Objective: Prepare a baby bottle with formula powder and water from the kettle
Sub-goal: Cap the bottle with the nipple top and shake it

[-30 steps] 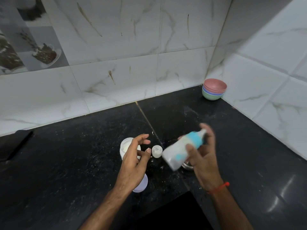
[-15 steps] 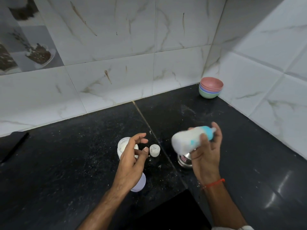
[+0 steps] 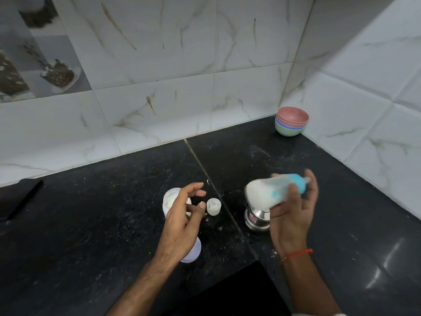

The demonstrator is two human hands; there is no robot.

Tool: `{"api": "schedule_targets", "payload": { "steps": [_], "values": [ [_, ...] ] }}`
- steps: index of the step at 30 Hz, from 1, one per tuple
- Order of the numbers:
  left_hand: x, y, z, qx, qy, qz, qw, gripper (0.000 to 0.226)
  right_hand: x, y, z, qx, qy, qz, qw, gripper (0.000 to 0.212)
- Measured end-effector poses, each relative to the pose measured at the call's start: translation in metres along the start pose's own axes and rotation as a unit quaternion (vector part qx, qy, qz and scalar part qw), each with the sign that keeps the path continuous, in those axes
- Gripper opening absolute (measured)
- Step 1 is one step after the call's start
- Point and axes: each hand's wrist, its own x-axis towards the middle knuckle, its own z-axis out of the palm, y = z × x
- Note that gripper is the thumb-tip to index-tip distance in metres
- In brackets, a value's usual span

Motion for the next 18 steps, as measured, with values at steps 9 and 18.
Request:
{"api": "schedule_targets", "payload": {
  "steps": [9,18],
  "values": [
    [-0.001,0.003,-0.001,-0.005,0.013,0.003,1.0,0.04,-0.001,-0.003,-0.004,-0.011,-0.001,0.028,1.0,0.083],
    [-0.004,0.004,0.0,-0.006,0.011,0.008,1.0,0.041,0.0,-0.007,-0.008,-0.002,-0.007,0.012,1.0,0.075]
  ]
}}
